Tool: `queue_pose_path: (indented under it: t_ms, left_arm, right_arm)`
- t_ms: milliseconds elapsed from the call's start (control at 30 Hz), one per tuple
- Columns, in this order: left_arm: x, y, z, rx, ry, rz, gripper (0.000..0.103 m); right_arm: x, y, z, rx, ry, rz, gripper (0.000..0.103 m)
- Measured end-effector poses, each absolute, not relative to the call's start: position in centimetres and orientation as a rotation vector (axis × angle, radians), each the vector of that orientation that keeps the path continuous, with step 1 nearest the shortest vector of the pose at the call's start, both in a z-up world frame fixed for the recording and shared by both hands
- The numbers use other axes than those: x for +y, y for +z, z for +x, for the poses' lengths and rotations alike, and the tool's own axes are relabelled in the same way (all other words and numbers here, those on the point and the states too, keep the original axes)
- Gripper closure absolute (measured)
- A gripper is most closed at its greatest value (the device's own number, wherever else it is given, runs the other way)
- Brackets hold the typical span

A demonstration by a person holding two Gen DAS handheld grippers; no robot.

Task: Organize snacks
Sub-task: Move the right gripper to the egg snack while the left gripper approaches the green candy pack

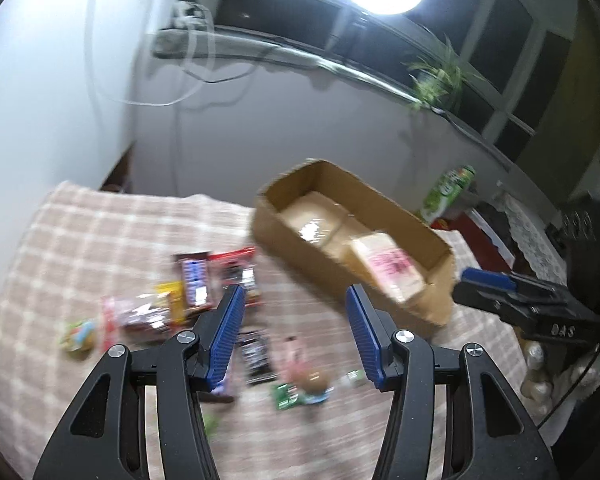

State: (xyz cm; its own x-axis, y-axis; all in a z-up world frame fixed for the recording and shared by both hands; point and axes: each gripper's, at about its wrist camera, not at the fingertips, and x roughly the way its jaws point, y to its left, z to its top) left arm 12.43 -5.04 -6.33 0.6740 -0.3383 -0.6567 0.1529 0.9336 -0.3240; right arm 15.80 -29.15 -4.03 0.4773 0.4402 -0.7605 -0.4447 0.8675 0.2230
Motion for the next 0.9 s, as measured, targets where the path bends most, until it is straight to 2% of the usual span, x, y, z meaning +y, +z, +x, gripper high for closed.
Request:
queue_pose_path:
  t_ms: [500, 900]
  left_arm:
    - [5.3, -10.1, 9.0, 0.837, -0.091, -0.337, 0.051]
    - [0.3, -14.6, 6.4, 0.943, -0.170, -0.202, 0.051]
  right_arm:
    - [-22.8, -7.8, 13.6, 0.986, 0.618, -0.162, 0.036]
    - [-20.0, -11.1, 13.1, 1.017, 0.625, -0.261, 0.036]
